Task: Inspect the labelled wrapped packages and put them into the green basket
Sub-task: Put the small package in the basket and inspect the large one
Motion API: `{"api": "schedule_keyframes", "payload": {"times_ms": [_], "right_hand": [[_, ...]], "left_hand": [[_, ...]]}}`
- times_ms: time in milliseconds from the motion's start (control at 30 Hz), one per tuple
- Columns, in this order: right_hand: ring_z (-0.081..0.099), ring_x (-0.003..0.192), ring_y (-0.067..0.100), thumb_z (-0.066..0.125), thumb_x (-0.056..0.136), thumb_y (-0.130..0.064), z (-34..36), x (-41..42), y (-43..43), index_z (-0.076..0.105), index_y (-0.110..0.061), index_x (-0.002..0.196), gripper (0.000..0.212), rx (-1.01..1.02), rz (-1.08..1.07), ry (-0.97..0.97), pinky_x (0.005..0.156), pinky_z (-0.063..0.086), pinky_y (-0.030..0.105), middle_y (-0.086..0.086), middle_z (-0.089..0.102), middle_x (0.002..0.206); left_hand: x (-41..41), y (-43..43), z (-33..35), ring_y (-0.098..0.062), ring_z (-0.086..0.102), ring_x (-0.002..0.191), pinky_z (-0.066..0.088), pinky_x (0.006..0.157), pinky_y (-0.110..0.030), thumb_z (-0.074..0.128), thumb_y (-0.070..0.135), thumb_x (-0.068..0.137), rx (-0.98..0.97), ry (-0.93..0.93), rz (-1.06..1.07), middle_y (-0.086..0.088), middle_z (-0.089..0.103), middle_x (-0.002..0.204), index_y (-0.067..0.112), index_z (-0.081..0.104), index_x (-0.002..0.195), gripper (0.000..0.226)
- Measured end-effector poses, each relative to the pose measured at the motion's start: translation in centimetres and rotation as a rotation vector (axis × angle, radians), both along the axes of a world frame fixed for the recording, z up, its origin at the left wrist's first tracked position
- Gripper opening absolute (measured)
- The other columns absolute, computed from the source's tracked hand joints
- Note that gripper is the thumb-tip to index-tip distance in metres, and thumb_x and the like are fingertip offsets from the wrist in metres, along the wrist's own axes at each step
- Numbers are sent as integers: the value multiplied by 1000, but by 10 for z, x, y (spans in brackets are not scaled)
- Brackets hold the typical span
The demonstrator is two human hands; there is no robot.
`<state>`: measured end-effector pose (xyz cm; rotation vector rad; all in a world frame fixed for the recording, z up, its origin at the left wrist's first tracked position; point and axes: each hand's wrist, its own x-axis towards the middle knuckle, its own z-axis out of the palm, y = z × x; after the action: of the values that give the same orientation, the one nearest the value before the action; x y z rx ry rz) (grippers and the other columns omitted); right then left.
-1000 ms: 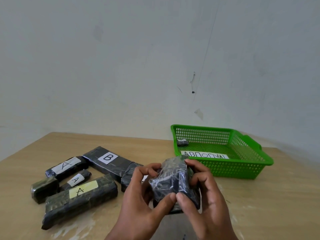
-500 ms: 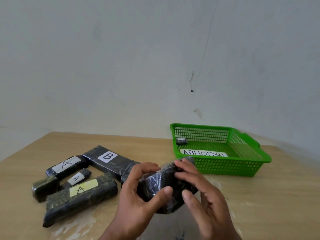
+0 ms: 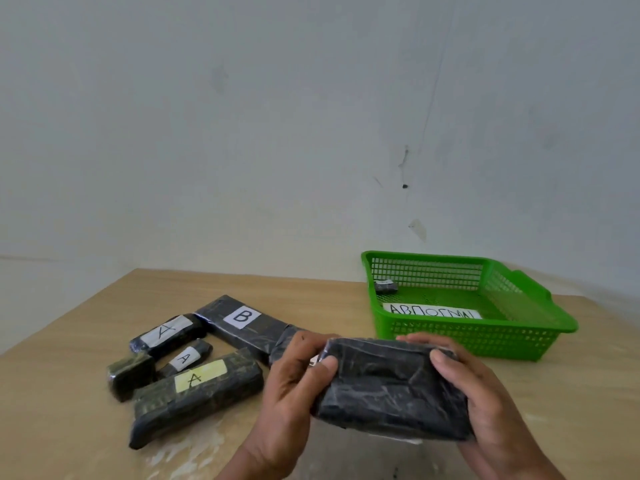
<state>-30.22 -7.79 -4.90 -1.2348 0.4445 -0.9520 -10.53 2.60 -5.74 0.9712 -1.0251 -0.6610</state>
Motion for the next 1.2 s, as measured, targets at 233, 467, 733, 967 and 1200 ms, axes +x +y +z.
{"api": "schedule_keyframes", "payload": {"times_ms": [233,467,733,967,1200], "right_hand": [[74,95,40,75,78,-29,-3,2,5,68,-3,111,43,-22,-69,15,78,62,43,30,74,111],[70,92,38,74,73,-37,-8,6,5,68,-6,103,44,-49,-118,84,86,56,52,41,66,109],[71,91,37,74,75,-38,-8,6,8,67,-7,106,45,-100,-102,84,82,58,47,35,69,106],[71,90,29,78,76,-15,-7,2,7,72,-16,104,28,-224,-133,151,79,61,38,22,73,106],[72,90,38,86,64,-31,-7,5,7,72,-14,102,44,-135,-152,98,80,61,51,32,71,106]], "left_hand": [[2,-2,0,-46,71,104,61,85,-50,67,25,91,133,125,-165,-31,71,113,8,69,114,29],[-7,0,3,-39,77,90,64,72,-40,55,7,99,191,114,-89,-26,77,98,2,71,103,18],[2,1,7,-43,75,98,61,91,-56,87,23,73,214,-8,-105,-21,77,104,19,73,102,33],[-1,2,7,-44,75,95,62,86,-58,82,17,73,173,-29,-52,-20,77,100,21,75,97,26],[1,6,4,-32,74,106,63,83,-46,88,23,63,137,-73,-160,-4,71,120,22,56,132,76]]}}
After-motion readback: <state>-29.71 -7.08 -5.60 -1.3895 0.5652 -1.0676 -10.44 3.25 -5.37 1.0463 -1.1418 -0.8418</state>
